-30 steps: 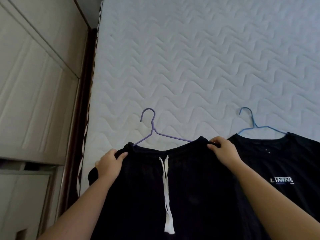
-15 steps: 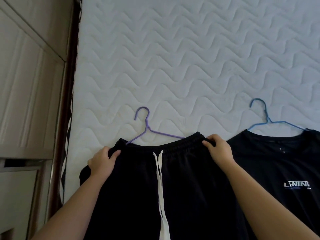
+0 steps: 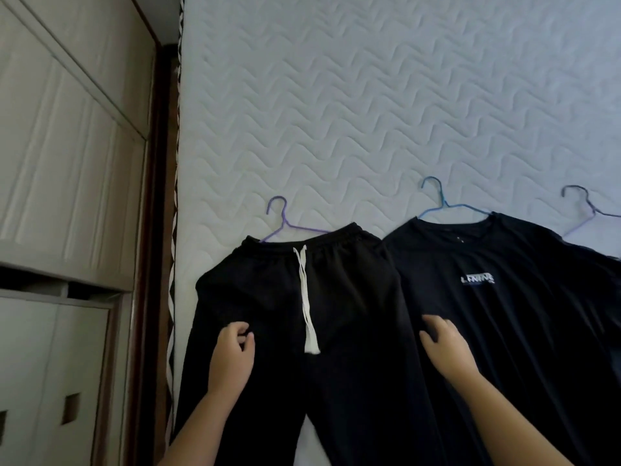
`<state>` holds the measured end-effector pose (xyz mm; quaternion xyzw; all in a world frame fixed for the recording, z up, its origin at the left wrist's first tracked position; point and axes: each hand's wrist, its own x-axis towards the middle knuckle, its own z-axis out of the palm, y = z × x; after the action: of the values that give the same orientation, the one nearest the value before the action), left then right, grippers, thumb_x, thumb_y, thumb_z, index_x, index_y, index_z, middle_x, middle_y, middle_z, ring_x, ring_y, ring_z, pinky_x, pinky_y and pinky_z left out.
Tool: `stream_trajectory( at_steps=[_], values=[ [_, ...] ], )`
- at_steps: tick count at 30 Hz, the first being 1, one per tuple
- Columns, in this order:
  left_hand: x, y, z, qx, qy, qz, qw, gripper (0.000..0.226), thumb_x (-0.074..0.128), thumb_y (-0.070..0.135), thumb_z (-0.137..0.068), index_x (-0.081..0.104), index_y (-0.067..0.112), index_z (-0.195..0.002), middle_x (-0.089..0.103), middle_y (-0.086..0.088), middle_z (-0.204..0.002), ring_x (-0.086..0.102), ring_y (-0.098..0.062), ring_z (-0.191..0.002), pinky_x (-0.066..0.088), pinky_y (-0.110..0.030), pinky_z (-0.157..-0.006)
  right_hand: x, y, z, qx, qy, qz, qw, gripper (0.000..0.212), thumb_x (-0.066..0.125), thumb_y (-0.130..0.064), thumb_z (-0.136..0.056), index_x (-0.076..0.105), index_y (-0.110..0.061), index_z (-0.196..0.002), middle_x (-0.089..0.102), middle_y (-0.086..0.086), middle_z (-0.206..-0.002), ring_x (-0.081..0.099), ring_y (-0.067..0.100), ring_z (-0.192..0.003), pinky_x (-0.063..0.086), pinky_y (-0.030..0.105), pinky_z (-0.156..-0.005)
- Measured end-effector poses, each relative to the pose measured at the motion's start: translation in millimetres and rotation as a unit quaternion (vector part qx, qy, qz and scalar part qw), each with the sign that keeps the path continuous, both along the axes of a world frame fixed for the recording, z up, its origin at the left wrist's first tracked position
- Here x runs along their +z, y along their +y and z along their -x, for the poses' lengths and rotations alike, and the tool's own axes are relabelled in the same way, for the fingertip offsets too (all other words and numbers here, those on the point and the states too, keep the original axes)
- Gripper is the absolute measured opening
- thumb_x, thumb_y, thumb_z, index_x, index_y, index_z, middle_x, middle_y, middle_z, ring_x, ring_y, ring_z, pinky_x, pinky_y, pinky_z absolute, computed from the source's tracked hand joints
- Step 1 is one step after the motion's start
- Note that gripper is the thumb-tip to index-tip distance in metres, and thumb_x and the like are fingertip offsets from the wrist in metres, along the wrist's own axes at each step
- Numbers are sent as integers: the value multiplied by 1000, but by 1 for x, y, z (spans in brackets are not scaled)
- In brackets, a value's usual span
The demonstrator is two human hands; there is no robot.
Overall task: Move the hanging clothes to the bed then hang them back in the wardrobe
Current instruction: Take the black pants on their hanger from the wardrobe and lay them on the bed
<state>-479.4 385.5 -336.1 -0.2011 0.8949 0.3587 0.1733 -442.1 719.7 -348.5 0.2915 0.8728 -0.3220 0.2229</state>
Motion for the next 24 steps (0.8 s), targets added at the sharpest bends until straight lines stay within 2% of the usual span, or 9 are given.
stream_trajectory(
  at_steps=[4,7,10,13,15,18,21,24],
  values=[
    [15,-1,-77,75,-78,-46,993,23,45,15,-92,55,12,-113,58,-5,-112,55,-19,-99,40,-28,-81,24,0,-105,-141,-11,51,989,37,51,-14,-91,50,-10,-127,60,10,-119,55,20,-102,41,30,-86],
    [24,-2,-126,106,-121,-87,983,23,45,10,-91,55,10,-112,60,-8,-110,58,-22,-99,43,-32,-85,38,-4,-182,-239,-40,64,968,34,50,-16,-92,50,-10,-126,57,3,-105,52,18,-96,43,34,-85],
    [40,-2,-164,74,-152,-120,978,22,44,8,-91,56,7,-110,61,-8,-103,59,-21,-92,41,-31,-82,50,-13,-252,-339,-70,69,936,33,48,-18,-93,51,-9,-125,59,8,-109,53,22,-94,43,36,-81],
    [57,-6,-188,-10,-170,-128,977,17,45,8,-91,56,11,-103,62,-8,-101,60,-20,-88,41,-29,-77,66,-28,-309,-420,-67,75,902,31,48,-18,-93,53,-10,-122,58,9,-111,56,28,-100,45,38,-84],
    [63,-14,-195,-69,-172,-114,976,14,46,7,-90,56,15,-98,63,-8,-99,61,-21,-87,42,-30,-77,79,-38,-335,-437,-56,76,894,30,48,-19,-92,53,-11,-121,58,10,-116,56,28,-107,45,39,-89],
    [69,-27,-200,-147,-169,-80,971,13,48,10,-89,57,17,-97,64,-7,-97,61,-22,-89,44,-33,-80,98,-53,-366,-429,-36,77,899,29,47,-20,-93,53,-13,-120,58,9,-120,56,25,-109,45,34,-87],
    [74,-31,-203,-181,-168,-69,967,13,49,9,-90,57,14,-97,64,-6,-94,61,-21,-87,44,-33,-74,112,-63,-391,-398,-45,89,912,28,46,-22,-93,54,-17,-119,58,5,-117,56,21,-107,43,29,-83],
    [78,-23,-208,-209,-168,-63,961,13,46,8,-91,57,11,-96,64,-9,-93,61,-23,-84,43,-32,-71,120,-67,-418,-418,-26,95,903,23,47,-22,-93,56,-18,-113,61,5,-112,58,21,-104,45,31,-82]
  ],
)
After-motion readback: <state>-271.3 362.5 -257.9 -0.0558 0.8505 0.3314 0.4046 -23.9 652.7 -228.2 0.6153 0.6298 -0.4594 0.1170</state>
